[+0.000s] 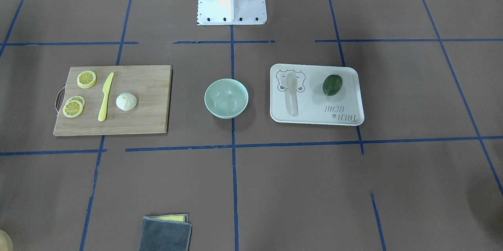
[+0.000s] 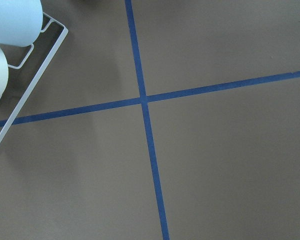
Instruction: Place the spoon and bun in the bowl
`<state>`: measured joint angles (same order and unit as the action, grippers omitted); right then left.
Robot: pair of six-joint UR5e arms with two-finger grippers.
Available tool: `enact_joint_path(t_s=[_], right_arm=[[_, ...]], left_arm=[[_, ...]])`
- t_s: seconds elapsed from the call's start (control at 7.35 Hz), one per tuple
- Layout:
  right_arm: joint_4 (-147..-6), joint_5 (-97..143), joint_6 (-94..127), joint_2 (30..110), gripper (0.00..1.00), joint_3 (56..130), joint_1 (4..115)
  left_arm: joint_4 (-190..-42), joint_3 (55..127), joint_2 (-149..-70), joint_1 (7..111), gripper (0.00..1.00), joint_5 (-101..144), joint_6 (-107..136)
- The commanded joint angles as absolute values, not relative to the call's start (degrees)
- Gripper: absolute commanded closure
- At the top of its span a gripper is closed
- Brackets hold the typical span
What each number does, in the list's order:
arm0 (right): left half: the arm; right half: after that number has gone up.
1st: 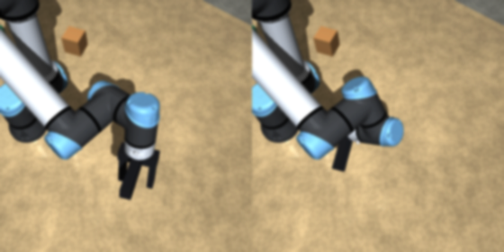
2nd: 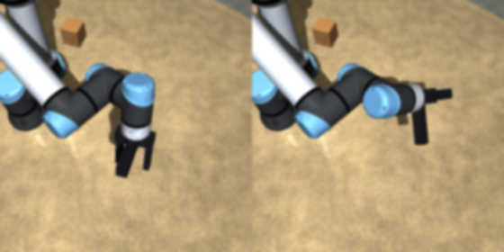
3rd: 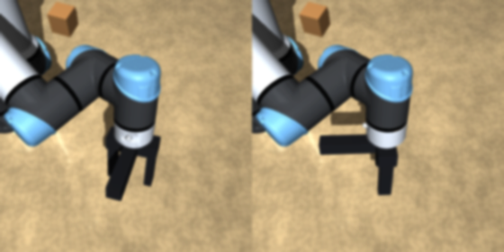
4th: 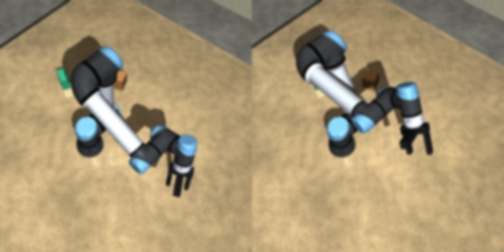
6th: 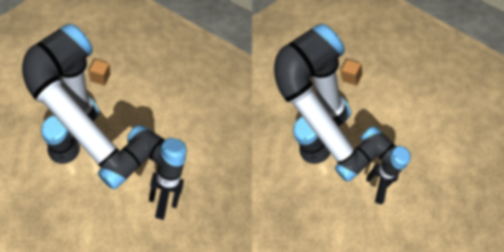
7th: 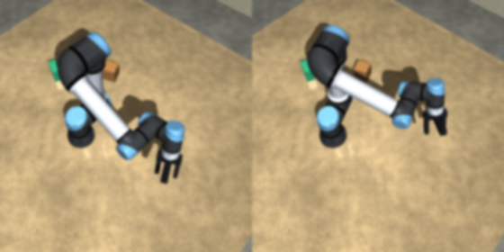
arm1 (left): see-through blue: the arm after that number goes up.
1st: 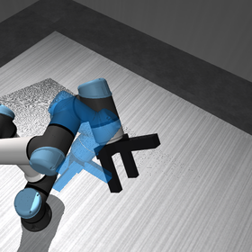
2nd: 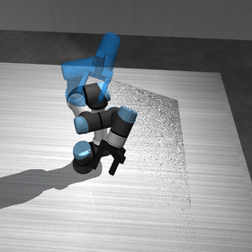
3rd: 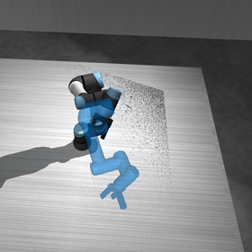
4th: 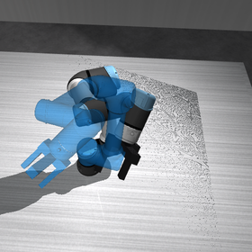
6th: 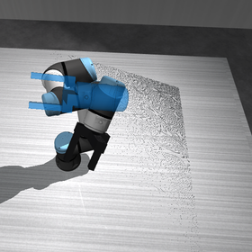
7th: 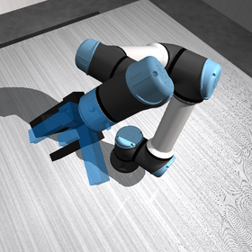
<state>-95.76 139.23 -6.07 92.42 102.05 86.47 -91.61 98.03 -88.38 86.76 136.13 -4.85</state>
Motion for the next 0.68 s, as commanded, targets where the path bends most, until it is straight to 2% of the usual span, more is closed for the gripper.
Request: enact_joint_path(t_s=[0.0,0.27,0.54], right_arm=[[-95.63,142.73,-4.04,92.37,0.0,102.39,86.05],[-90.57,142.91,-3.78,92.55,0.0,102.48,85.09],[-90.09,142.82,-3.43,93.42,0.0,102.22,84.55]], left_arm=[[-100.86,99.84,-88.07,82.72,0.0,144.51,-4.23],[-109.88,102.82,-88.94,75.09,0.0,149.41,5.65],[-118.72,102.91,-96.01,63.44,0.0,144.54,33.54]])
